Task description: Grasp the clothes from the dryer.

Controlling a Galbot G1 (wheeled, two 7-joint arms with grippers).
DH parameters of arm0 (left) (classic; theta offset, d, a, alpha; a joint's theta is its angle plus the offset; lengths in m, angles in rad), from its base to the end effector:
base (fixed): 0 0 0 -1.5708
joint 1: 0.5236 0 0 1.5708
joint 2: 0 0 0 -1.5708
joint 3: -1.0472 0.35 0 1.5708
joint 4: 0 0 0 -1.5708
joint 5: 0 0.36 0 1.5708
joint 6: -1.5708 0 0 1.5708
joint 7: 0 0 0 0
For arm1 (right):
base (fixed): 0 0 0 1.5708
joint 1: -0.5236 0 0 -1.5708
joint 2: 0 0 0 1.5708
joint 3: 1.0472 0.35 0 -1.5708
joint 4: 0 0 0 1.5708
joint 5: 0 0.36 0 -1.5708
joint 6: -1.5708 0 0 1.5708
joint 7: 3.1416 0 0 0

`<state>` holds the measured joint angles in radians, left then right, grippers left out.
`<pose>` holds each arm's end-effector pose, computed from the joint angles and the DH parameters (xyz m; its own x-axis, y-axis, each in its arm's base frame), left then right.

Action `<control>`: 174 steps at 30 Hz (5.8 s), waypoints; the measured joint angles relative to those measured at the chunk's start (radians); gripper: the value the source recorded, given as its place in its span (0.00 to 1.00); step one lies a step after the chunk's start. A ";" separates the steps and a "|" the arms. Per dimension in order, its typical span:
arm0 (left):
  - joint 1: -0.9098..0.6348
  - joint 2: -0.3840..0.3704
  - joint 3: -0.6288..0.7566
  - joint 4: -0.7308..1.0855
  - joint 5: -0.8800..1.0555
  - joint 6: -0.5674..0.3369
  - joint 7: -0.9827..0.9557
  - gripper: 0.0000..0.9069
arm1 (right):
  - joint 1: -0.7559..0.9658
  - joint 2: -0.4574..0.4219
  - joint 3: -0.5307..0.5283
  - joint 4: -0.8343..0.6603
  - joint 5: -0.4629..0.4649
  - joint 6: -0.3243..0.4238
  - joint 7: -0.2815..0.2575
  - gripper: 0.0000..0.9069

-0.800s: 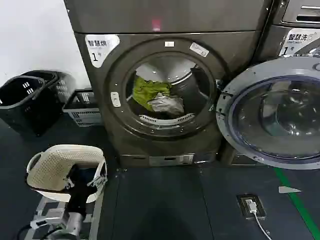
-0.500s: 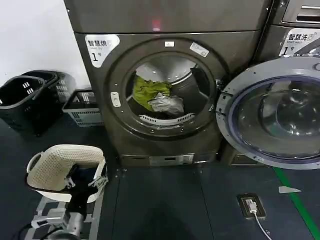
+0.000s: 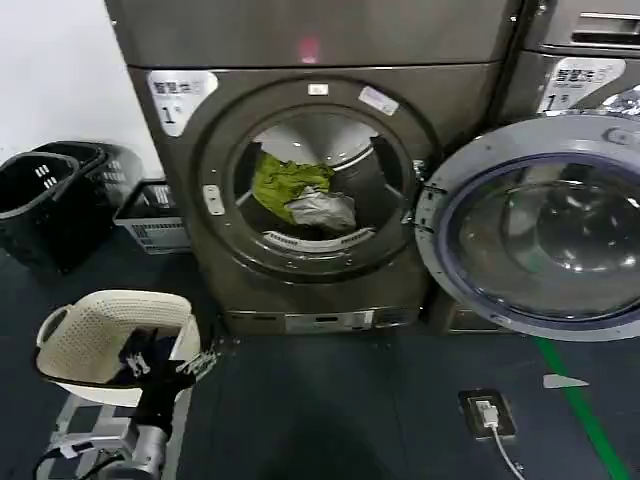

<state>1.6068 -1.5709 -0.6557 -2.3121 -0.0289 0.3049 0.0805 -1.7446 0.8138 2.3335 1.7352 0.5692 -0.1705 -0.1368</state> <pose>0.1663 0.0350 -0.2303 -0.9920 -0.0306 0.1221 -0.0269 0.9991 0.0318 -0.0482 -0.4507 0.0735 -0.4583 0.6598 -0.5955 0.8875 0.3759 -0.2665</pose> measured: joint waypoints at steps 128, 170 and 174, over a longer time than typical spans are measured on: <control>-0.013 0.012 -0.020 -0.018 -0.016 -0.004 0.035 1.00 | 0.010 0.037 -0.034 0.007 0.035 0.148 -0.066 1.00; -0.886 0.113 0.155 0.843 -0.164 -0.140 0.007 1.00 | -0.106 0.046 0.103 0.090 0.054 0.055 -0.024 1.00; -0.979 0.112 0.166 0.959 -0.170 -0.149 0.009 1.00 | -0.105 0.039 0.106 0.080 0.053 0.052 -0.020 1.00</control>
<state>0.6275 -1.4585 -0.4895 -1.3527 -0.1990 0.1556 0.0896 -1.8498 0.8530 2.4398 1.8155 0.6225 -0.1181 -0.1573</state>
